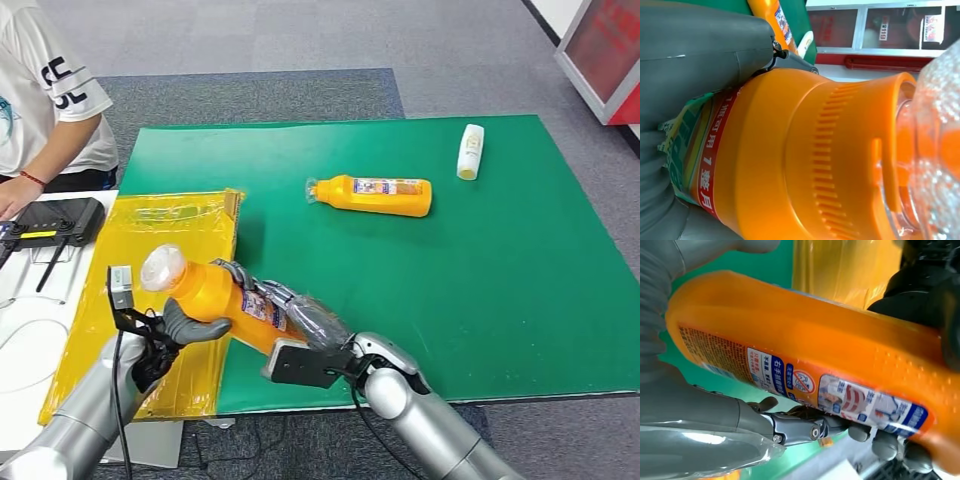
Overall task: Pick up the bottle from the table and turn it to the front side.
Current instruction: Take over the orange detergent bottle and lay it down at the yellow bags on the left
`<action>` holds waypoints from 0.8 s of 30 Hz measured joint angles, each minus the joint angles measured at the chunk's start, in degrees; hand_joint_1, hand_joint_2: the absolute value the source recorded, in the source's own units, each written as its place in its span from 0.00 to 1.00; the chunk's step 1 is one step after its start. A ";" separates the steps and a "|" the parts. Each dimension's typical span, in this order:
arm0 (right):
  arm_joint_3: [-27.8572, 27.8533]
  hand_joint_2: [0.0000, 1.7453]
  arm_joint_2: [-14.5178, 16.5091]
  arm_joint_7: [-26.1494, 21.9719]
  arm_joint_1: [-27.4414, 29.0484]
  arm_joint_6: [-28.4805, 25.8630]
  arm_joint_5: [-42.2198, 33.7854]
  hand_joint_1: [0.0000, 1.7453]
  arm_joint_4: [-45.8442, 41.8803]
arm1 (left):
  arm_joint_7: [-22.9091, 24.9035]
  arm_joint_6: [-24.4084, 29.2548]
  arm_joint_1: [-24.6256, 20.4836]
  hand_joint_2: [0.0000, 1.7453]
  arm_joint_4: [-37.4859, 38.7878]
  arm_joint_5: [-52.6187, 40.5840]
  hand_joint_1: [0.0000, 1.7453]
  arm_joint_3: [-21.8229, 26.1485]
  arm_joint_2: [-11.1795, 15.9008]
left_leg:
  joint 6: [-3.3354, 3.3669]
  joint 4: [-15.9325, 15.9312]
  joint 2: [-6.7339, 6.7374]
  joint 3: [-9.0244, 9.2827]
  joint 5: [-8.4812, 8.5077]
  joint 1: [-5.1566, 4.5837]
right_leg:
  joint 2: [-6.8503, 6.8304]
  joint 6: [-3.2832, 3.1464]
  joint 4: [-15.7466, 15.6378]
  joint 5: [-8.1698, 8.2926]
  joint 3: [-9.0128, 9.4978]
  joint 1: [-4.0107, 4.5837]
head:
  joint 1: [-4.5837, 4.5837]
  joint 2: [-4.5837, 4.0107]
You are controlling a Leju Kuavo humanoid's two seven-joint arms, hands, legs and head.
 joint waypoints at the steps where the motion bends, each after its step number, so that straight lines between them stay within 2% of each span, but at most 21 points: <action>1: -0.36 1.00 0.06 -0.17 0.02 0.72 -1.25 0.00 0.32 | -0.27 0.08 0.12 1.00 -0.07 -0.46 0.97 -0.03 0.07 | 0.00 0.00 0.00 0.00 0.00 0.00 | 0.00 0.00 0.00 0.00 0.00 0.00 | 0.00 0.00; 5: -2.14 1.00 0.26 -0.87 0.16 3.27 -6.08 0.00 1.62 | -1.23 1.31 0.51 1.00 -0.59 -3.31 1.00 -0.30 0.38 | 0.00 0.00 0.00 0.00 0.00 0.00 | 0.00 0.00 0.00 0.00 0.00 0.00 | 0.01 0.00; 8: -4.10 1.00 0.35 -1.31 0.48 5.26 -10.70 0.00 2.97 | -2.34 4.74 0.56 1.00 -1.59 -8.63 1.00 -1.18 1.10 | 0.00 0.00 0.00 0.00 0.00 0.00 | 0.00 0.00 0.00 0.00 0.00 0.00 | 0.02 0.00; 15: -10.40 1.00 0.36 -2.21 0.85 7.27 -17.36 0.00 5.32 | -5.34 7.41 0.90 1.00 -8.02 -15.31 1.00 -3.91 5.84 | -0.01 0.00 0.00 0.00 0.01 0.01 | 0.01 -0.01 0.01 0.01 -0.04 0.01 | 0.00 0.00; 19: -12.48 1.00 0.36 -2.24 0.92 7.26 -18.04 0.00 6.16 | -5.05 8.10 0.40 1.00 -11.67 -17.50 1.00 -4.83 8.80 | -0.02 0.00 0.02 0.00 0.01 0.01 | 0.03 -0.01 0.02 0.01 -0.07 0.01 | 0.00 0.00; 24: -13.79 1.00 0.36 -2.25 0.95 7.18 -18.01 0.00 7.05 | -3.84 8.75 -2.43 1.00 -13.23 -18.41 1.00 -5.81 11.82 | -0.05 0.00 0.01 0.00 0.05 0.01 | 0.02 -0.02 0.02 0.02 -0.07 0.01 | 0.00 0.00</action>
